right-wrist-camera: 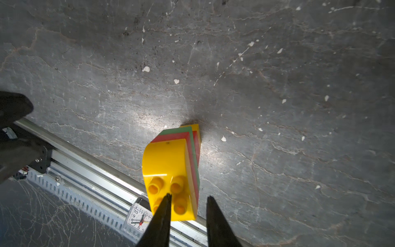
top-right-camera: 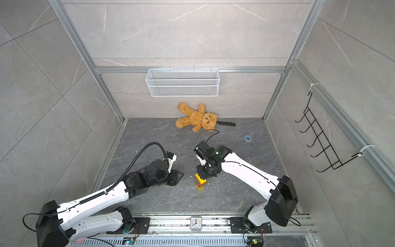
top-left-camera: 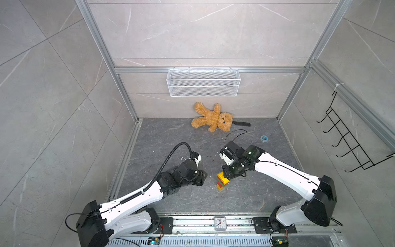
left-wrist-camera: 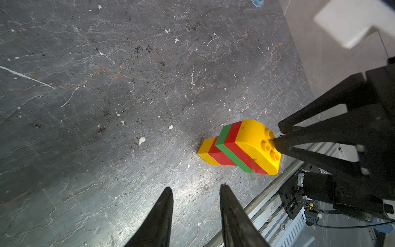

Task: Assemble an ice cream with lego
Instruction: Assemble the lego brick with the lego brick, then pick up the lego brick from the center of the board.

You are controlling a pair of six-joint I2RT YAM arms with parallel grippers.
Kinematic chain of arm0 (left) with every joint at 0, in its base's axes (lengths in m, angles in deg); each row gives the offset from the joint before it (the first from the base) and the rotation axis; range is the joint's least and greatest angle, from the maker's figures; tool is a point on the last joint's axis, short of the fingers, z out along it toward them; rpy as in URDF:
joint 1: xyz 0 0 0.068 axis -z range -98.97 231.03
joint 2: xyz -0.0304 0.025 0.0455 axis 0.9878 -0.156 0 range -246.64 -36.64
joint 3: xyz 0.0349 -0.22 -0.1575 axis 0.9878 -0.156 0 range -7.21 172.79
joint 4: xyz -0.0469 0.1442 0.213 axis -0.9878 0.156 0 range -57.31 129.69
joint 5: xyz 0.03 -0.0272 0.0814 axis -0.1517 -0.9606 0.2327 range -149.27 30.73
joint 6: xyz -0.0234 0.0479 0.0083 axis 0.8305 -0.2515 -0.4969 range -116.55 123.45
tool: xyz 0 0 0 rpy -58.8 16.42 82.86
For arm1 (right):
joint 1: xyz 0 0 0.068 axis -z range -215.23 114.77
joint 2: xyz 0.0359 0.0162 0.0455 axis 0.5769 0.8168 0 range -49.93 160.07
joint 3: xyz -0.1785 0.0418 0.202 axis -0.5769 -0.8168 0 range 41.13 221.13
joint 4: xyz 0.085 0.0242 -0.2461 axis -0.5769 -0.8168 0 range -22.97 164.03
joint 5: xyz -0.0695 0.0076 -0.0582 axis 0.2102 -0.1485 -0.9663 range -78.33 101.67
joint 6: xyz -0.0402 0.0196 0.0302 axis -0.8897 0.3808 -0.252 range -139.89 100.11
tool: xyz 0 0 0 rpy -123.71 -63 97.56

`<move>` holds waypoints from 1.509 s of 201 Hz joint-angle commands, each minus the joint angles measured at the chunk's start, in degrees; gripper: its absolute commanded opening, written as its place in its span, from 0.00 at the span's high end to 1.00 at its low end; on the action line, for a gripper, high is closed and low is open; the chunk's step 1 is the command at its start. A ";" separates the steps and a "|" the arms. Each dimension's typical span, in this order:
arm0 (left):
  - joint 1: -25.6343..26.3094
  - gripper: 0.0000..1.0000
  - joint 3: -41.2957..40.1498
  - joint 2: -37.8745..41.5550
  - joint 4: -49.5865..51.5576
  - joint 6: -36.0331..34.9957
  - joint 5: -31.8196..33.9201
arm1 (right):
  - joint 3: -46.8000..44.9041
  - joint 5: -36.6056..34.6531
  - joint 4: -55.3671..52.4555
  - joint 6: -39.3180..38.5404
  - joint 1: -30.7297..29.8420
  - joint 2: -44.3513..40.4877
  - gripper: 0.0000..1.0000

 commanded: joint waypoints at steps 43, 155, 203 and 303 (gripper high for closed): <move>-0.67 0.61 0.85 0.90 -0.27 -1.38 1.02 | -8.04 -1.78 11.65 1.68 -1.55 -17.58 0.47; -2.10 0.60 1.82 3.95 4.52 -2.47 4.33 | -33.62 -30.64 31.79 8.90 -25.25 -26.18 0.34; -2.37 0.61 2.00 3.43 4.99 -2.55 3.69 | -36.08 -30.65 37.75 9.69 -25.28 -23.46 0.33; -2.62 0.61 3.13 2.50 5.84 -3.33 2.75 | -38.96 -25.76 44.85 8.86 -22.12 -19.99 0.47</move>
